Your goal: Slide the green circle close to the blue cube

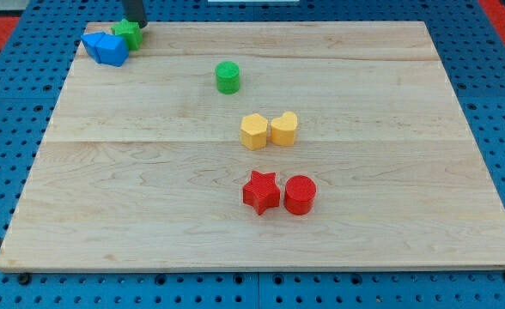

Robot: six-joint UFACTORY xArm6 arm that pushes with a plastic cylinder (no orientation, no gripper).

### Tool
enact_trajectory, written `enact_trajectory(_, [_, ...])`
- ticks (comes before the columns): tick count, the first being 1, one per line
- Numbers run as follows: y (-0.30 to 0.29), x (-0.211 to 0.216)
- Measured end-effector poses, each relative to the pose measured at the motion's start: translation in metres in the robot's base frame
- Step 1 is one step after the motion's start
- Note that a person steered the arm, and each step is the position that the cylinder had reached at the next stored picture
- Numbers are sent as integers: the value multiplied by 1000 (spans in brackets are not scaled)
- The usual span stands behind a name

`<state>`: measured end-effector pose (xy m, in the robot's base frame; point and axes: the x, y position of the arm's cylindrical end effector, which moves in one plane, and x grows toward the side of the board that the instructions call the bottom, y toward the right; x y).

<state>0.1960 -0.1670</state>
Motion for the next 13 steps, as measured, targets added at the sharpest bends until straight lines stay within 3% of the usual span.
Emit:
enact_trajectory(1, [104, 41])
enact_trajectory(2, [173, 119])
enact_trajectory(3, [191, 133])
enact_trajectory(5, [43, 99])
enact_trajectory(6, [118, 110])
enact_trajectory(7, [59, 139])
enact_trajectory(9, [25, 164])
enact_trajectory(10, [-9, 160])
enact_trajectory(11, [-10, 120])
enact_trajectory(13, [14, 116])
